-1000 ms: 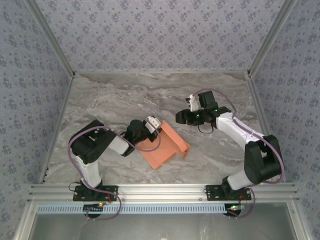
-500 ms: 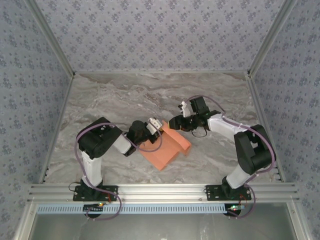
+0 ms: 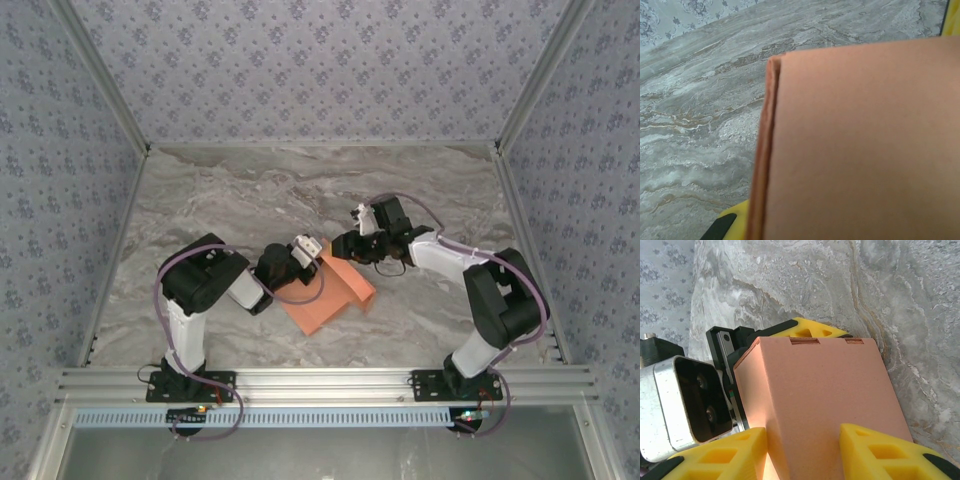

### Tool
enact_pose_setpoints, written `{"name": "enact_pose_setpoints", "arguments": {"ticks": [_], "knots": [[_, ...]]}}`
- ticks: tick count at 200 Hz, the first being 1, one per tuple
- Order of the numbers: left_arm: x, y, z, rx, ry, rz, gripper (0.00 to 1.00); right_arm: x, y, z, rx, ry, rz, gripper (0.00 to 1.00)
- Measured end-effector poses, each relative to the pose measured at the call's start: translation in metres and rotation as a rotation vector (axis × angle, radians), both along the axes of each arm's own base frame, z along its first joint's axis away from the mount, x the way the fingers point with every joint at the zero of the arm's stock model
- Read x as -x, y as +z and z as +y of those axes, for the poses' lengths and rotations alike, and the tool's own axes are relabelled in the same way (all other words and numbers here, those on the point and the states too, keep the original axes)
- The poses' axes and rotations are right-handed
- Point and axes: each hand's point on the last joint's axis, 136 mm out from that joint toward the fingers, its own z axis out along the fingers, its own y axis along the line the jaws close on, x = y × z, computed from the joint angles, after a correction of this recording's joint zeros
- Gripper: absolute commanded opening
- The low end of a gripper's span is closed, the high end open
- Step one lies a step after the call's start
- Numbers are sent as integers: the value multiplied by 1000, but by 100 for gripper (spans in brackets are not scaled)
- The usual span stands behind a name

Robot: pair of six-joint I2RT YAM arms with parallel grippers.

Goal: Fold the paper box

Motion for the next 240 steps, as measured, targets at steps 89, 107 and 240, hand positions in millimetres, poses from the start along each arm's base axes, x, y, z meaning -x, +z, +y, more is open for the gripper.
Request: {"name": "enact_pose_setpoints", "arguments": {"ticks": [89, 107, 240], "knots": [[2, -4, 7, 4, 39, 15, 47, 8, 2, 0, 15, -94, 0, 37], [8, -6, 12, -9, 31, 20, 57, 5, 4, -1, 56, -87, -27, 37], [15, 56, 48, 140, -15, -3, 73, -11, 6, -3, 253, 11, -39, 52]]}}
